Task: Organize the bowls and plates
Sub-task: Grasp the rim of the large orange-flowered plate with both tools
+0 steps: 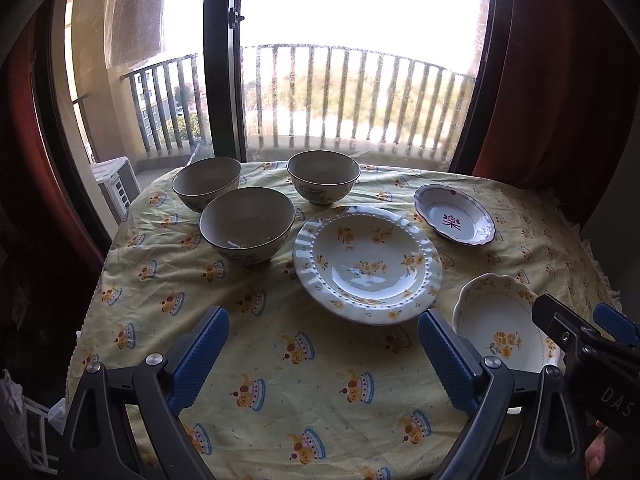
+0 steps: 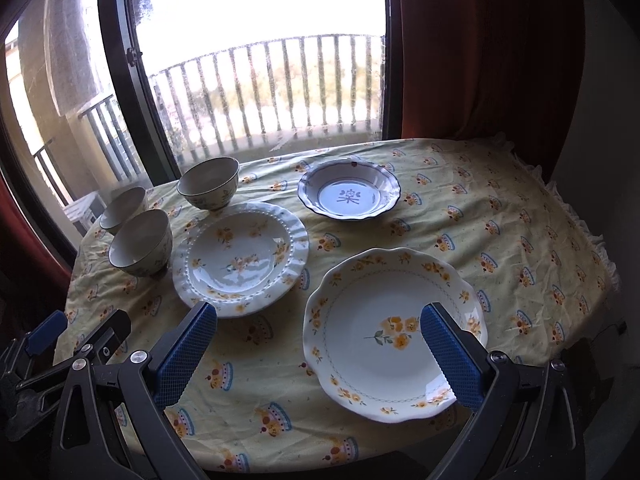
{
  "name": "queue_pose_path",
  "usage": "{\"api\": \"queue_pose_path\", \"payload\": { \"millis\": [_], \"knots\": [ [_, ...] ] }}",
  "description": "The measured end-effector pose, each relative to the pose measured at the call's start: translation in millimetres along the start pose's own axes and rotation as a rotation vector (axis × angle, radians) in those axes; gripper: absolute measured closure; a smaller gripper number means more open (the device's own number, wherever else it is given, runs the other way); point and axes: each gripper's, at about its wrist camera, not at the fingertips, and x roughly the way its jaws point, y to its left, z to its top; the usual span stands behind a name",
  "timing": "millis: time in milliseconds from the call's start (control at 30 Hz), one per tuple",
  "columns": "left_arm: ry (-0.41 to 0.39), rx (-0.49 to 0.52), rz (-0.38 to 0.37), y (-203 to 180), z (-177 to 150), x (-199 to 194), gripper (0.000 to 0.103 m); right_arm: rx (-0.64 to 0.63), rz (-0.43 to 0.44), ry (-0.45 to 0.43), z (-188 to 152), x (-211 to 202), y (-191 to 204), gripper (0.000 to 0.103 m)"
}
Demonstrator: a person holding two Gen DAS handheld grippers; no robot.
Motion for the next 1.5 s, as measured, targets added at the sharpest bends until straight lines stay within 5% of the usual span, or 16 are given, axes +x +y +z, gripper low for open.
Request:
{"api": "queue_pose_path", "payload": {
  "millis": [333,900,1300,1500],
  "knots": [
    [0.041,0.024,0.003,-34,1,26,0.007,0.031,0.000,0.036,6,27,-31,0.001],
    [0.216,-0.034,0.094,-157,-23,101,0.014,-0.102,0.096,0.181,22,124,-140,0.007],
    [0.385,-0.094,0.164,-182,-53,143,0.030,-0.161,0.182,0.353,2,183,-167,0.015],
    [0.410,-0.094,0.162,-188,-57,146,0.029,-0.193,0.190,0.408,-4,193,-164,0.026]
  ]
}}
